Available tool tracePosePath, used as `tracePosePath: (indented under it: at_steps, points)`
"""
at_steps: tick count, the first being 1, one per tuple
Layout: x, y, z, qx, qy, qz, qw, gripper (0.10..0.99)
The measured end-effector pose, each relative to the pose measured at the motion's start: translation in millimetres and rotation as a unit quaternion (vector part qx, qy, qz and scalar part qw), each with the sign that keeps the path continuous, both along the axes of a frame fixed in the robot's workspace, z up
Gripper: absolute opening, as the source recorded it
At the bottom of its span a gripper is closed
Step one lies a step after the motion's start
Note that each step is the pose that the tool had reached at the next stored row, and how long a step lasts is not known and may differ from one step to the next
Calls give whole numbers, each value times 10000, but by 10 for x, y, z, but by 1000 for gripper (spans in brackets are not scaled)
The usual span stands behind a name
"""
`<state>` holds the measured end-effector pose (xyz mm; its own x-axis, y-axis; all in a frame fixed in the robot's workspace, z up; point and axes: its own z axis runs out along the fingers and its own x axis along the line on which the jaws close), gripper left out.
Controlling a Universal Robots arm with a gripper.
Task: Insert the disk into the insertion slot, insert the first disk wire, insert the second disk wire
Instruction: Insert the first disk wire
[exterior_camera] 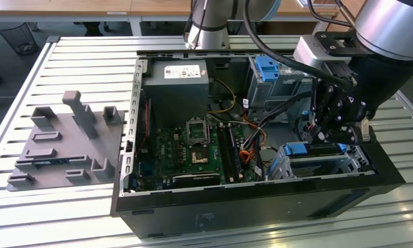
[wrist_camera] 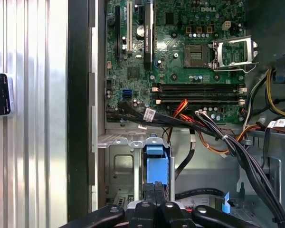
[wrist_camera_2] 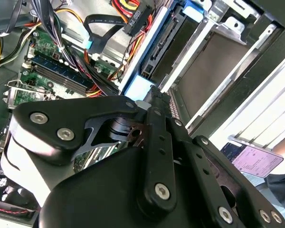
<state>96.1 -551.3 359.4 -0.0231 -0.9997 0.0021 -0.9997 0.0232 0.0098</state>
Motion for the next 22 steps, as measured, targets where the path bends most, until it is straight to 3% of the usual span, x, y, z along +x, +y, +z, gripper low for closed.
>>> tracePosePath:
  at_steps: [22]
  points:
    - [63, 13, 1, -1, 0, 0, 10000, 106]
